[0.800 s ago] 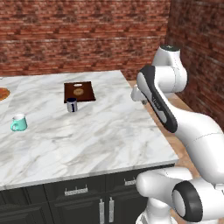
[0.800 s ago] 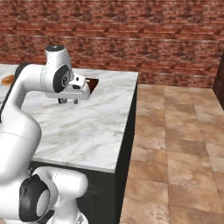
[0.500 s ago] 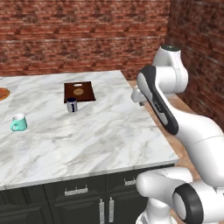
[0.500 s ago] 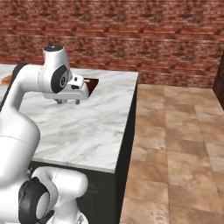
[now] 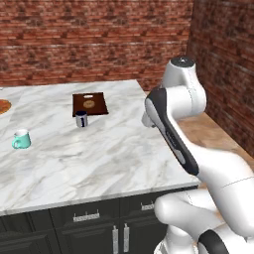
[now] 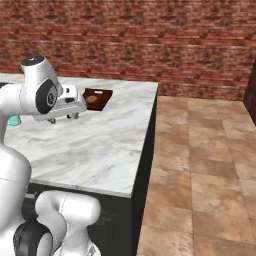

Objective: Take the pizza cutter from the drawer on the left and place it on the dining counter for cutting.

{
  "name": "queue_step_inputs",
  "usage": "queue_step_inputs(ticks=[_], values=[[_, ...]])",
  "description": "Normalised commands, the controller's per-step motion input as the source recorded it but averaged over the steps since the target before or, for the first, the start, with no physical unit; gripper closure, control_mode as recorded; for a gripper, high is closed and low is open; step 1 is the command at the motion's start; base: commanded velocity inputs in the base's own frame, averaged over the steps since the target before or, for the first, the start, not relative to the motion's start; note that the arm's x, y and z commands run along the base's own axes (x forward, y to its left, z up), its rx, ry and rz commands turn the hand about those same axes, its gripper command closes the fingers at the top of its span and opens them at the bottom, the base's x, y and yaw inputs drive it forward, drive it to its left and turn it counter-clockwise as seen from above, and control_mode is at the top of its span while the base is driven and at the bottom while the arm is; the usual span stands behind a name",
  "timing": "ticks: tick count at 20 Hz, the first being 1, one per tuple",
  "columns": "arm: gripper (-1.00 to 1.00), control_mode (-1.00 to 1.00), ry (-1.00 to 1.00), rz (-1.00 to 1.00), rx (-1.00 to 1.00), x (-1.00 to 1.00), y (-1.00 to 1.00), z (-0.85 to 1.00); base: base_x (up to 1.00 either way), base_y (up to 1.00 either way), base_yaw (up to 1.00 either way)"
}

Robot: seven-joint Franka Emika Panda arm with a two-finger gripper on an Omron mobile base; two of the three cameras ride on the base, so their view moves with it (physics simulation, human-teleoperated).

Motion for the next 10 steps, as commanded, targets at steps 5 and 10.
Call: queue_step_inputs(ticks=[5, 10], values=[[-1.0, -1.0, -0.06, 0.21, -0.18, -0.26, 0.41, 0.0, 0.0, 0.0, 0.0], [-1.0, -1.0, -0.01, 0.2, -0.07, -0.35, 0.3, -0.01, 0.0, 0.0, 0.0]])
